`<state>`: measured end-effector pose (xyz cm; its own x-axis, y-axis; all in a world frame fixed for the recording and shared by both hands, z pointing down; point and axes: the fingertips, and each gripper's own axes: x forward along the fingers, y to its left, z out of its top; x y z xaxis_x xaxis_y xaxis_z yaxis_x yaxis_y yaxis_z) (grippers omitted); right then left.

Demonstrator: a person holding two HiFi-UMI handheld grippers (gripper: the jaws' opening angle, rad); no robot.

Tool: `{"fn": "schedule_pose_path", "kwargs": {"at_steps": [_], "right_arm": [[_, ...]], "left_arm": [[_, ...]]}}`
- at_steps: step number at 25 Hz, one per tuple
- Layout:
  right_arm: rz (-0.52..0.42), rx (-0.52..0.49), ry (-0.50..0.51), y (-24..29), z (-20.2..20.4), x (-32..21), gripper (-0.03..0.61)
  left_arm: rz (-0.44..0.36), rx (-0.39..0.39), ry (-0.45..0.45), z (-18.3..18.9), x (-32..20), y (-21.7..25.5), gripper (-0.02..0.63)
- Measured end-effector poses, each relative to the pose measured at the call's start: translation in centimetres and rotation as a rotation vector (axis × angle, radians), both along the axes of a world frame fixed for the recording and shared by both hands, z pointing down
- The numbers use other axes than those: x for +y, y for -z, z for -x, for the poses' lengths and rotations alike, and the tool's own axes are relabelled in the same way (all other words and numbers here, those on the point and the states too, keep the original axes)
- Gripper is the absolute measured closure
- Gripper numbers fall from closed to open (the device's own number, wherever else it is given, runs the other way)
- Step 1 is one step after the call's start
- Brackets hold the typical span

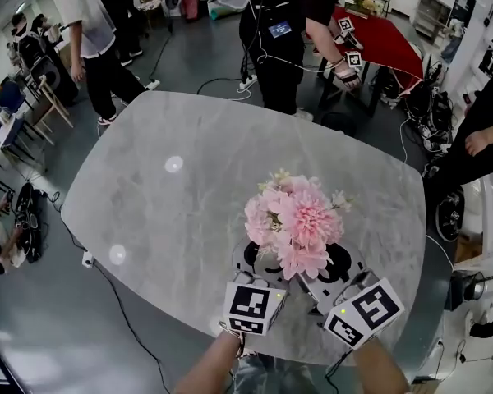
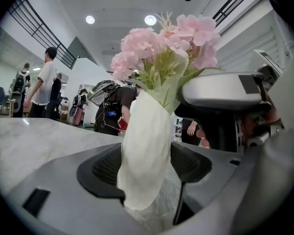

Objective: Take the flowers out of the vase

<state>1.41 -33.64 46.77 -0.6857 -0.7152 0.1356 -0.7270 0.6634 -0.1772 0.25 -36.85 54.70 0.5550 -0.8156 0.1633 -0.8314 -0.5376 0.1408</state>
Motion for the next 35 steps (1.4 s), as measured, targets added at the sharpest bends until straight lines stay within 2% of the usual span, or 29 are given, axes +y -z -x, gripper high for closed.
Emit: {"fn": "schedule_pose_path", "kwargs": {"at_steps": [8, 18, 22, 24, 35], "right_arm": [[-0.043, -0.025, 0.005, 0.9, 0.3, -0.8, 0.383], [-0.028, -0.013, -0.010, 0.6, 0.6, -2.6, 0.385], [-0.030, -0.028, -0.040, 0.7, 0.0, -2.9, 0.457], [-0.028, -0.027, -0.042, 0.6, -0.1, -3.0, 0.472], [-0.049, -0.014, -0.054, 0.5, -0.1, -2.7, 0.510]], "left_arm": [[0.008, -0.004, 0.006, -0.6, 0.5, -0.5, 0.301], [-0.003, -0.041, 0.002, -0.3, 0.0, -0.3, 0.310], [-0.004, -0.050, 0.000, -0.3, 0.1, -0.4, 0.311], [-0.002, -0.049, 0.001, -0.3, 0.2, -0.5, 0.311], [0.000, -0.053, 0.002, -0.4, 0.6, -1.0, 0.311]]}}
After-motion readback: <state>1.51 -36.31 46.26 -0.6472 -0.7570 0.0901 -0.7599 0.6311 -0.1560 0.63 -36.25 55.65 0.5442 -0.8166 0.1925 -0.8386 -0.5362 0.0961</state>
